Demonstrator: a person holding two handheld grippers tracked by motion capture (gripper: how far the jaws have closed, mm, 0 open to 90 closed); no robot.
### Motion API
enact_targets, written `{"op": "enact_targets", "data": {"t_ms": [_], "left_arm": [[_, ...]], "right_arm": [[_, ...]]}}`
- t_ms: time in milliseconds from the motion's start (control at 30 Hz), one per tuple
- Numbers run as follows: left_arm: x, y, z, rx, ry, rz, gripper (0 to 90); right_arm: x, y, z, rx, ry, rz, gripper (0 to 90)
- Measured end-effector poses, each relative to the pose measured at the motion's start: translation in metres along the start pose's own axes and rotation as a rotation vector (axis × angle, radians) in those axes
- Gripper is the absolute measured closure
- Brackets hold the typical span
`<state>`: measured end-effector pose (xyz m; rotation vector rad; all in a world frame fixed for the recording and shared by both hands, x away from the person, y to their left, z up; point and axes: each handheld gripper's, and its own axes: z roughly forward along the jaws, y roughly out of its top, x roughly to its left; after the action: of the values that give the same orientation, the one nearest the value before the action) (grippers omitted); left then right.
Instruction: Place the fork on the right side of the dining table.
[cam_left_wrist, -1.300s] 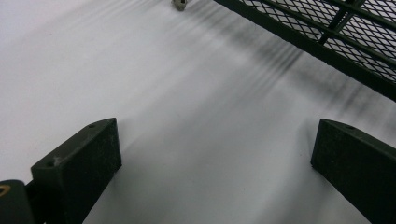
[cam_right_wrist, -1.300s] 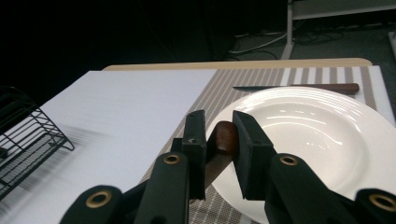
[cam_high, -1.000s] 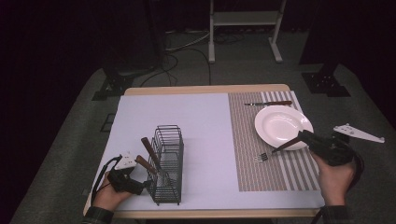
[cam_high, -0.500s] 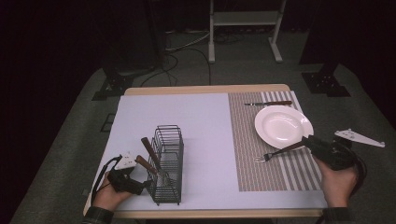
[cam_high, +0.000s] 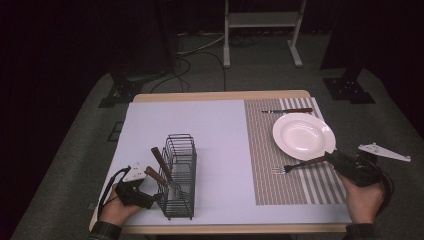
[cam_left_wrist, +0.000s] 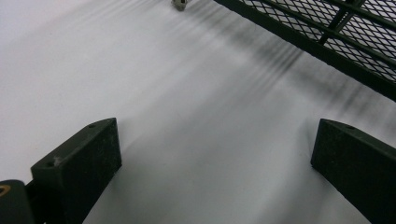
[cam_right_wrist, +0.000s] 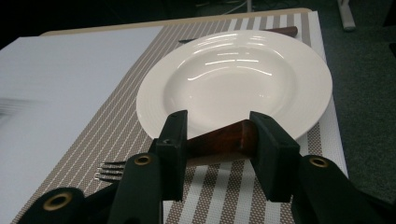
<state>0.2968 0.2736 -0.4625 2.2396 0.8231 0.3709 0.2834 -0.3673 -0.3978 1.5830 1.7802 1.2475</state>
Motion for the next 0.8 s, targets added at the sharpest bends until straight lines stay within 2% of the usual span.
{"op": "enact_targets", "data": {"t_ms": [533, 600, 800], "left_arm": [[0.0, 0.0, 0.0, 0.0, 0.001, 0.0, 0.0], [0.0, 0.0, 0.0, 0.0, 0.0, 0.0, 0.0], [0.0, 0.0, 0.0, 0.001, 0.0, 0.0, 0.0]], "right_arm": [[-0.004, -0.009, 0.008, 0.068, -0.01, 0.013, 51.0], [-0.007, -0.011, 0.011, 0.092, -0.01, 0.021, 49.7], [-0.01, -0.012, 0.014, 0.11, -0.008, 0.035, 48.9]]}}
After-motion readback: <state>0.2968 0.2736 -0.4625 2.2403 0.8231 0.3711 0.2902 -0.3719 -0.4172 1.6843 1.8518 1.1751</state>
